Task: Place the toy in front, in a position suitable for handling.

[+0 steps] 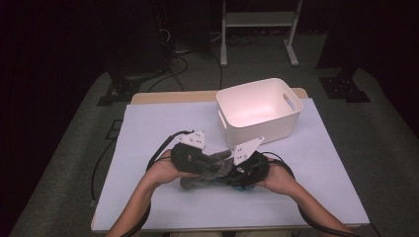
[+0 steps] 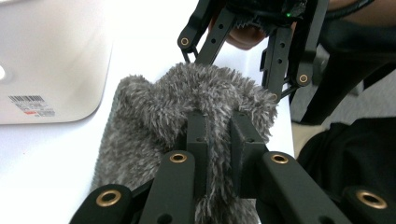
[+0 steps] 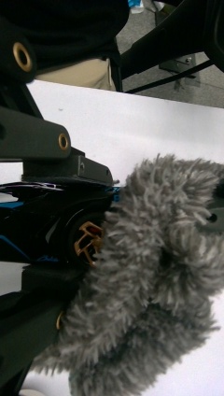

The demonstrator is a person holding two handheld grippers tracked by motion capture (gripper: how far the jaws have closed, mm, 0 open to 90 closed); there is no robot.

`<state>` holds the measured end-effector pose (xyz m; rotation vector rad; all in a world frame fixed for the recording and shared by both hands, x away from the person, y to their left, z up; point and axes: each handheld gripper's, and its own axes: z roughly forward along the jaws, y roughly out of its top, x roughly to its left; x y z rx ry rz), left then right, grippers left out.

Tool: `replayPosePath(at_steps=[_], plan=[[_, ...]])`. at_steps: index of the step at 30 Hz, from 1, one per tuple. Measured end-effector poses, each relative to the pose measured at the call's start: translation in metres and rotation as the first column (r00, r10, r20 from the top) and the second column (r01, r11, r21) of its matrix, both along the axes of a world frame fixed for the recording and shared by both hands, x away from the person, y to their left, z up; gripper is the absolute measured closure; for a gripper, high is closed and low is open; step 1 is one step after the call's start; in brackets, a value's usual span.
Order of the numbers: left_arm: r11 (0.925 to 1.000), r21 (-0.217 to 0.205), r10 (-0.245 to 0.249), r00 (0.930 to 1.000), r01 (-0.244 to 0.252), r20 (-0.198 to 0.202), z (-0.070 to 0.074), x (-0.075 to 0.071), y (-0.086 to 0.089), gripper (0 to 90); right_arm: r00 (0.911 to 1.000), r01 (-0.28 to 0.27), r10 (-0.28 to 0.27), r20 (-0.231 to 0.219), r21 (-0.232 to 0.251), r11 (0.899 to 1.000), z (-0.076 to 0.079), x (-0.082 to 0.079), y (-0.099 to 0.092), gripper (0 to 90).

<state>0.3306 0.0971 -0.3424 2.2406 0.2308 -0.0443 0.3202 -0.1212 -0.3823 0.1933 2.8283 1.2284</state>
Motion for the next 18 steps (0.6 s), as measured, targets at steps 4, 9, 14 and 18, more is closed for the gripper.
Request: replayPosePath(at_steps=[4, 9, 14, 18], plan=[[0.9993, -0.032, -0.021, 0.9998, 0.021, -0.003, 0.002, 0.001, -0.006, 80.2, 1.0, 0.006, -0.006, 0.0, 0.033, 0.999, 0.0, -0.002, -0.011, 56.8], [0.9991, -0.036, -0.024, 0.9997, 0.024, -0.003, 0.003, 0.002, -0.01, 80.0, 0.9999, 0.008, -0.008, 0.006, 0.035, 0.999, 0.004, -0.007, -0.023, 59.9], [0.9989, -0.033, -0.034, 0.9994, 0.034, -0.001, 0.003, 0.001, -0.018, 80.1, 0.9998, 0.014, -0.014, 0.014, 0.033, 0.999, 0.005, -0.01, -0.027, 59.9], [0.9988, -0.025, -0.041, 0.9991, 0.041, -0.004, 0.005, 0.001, -0.024, 80.2, 0.9997, 0.024, -0.024, 0.004, 0.027, 0.999, 0.007, -0.011, -0.027, 58.3]])
